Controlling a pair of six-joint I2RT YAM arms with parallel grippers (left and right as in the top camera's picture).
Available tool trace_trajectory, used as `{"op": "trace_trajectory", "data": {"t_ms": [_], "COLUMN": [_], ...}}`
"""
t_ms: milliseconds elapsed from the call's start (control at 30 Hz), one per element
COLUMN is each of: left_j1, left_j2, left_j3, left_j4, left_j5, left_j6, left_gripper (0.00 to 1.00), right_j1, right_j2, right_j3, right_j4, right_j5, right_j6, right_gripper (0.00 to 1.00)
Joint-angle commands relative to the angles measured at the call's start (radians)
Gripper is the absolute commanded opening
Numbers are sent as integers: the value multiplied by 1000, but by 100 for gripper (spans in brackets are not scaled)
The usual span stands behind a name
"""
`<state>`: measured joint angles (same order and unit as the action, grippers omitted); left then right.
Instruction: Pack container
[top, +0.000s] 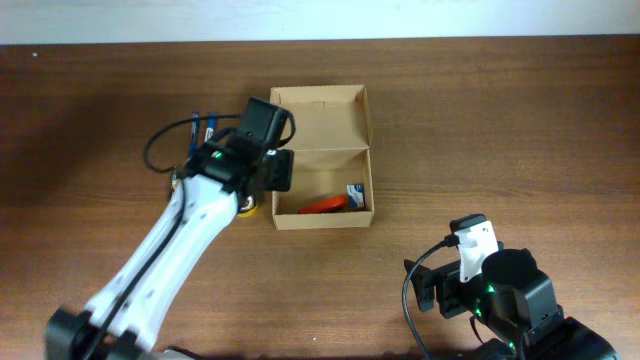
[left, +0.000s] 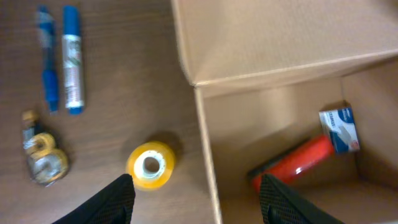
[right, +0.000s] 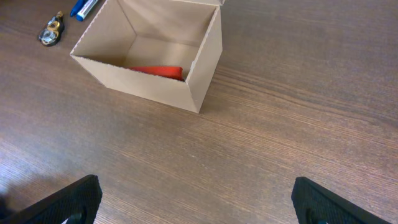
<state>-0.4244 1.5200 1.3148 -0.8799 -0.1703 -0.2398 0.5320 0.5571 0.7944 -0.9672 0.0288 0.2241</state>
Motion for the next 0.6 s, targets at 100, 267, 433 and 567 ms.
{"op": "trace_trajectory", "data": {"t_ms": [100,267,433,567], "left_j1": [2,7,31,63], "left_j2": [-127,-139,-149,-150], "left_j3": [12,3,-1,-24], "left_j4": [-120,-170,-214,-201], "left_j5": [-66,-67,-55,-43], "left_j6": [10,11,10,38], "left_gripper": [68,72,79,84], "right_j1": [5,5,5,5], "right_j2": [-6,-6,-6,-6], "right_j3": [-2,-2,-2,-2], "right_j4": [2,2,2,2], "right_j5": [9,9,9,9], "right_j6": [-4,-4,-4,-4], "right_gripper": [99,99,99,99]}}
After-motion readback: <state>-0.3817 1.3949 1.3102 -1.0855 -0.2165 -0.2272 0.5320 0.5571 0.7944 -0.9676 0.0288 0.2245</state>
